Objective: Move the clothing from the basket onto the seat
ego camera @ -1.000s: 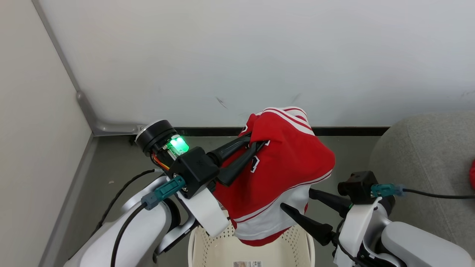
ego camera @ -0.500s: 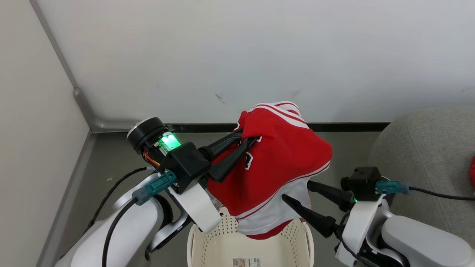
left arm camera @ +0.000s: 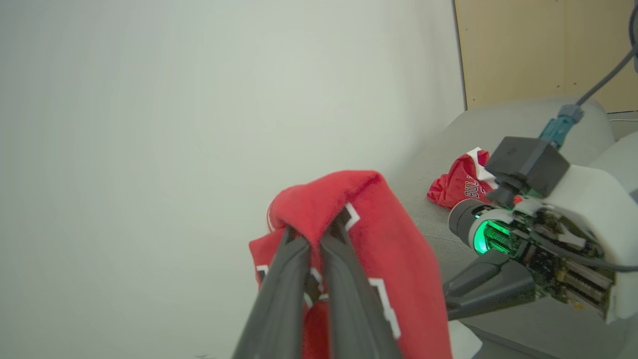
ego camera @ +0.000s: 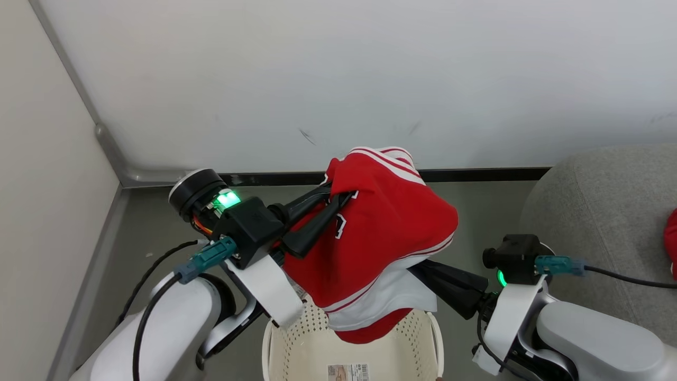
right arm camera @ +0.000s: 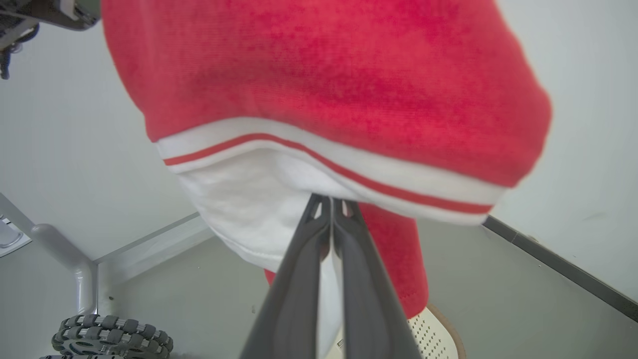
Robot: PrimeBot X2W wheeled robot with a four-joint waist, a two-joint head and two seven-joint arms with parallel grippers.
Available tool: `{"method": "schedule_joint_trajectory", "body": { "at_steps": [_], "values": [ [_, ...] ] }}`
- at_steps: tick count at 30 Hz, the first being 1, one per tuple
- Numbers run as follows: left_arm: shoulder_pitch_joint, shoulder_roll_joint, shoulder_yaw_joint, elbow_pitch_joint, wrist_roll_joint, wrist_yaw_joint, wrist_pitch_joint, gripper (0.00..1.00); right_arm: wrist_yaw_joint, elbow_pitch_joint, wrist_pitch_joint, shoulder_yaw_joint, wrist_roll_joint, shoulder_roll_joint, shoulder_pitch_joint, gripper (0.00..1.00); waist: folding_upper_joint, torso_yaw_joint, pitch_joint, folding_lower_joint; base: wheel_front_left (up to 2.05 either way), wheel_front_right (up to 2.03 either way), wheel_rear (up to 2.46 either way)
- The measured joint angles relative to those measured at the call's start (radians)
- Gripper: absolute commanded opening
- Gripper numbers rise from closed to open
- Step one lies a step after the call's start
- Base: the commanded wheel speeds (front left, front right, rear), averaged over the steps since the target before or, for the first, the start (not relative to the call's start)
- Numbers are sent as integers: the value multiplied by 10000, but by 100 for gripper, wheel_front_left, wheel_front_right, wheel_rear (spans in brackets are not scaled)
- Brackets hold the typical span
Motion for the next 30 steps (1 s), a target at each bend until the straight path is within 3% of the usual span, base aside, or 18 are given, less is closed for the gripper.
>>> {"method": "schedule_joint_trajectory", "body": {
  "at_steps": [14,30],
  "values": [
    [602,157,481,650,-451,211,-104,0,0,-88,-173,-178,257,-151,3,0,0,-293,59,0,0,0,0],
    [1328,42,593,1137,-771,380,-614,0,0,-740,-178,-2999,109,-263,639,0,0,-861,100,0,0,0,0]
  ]
}}
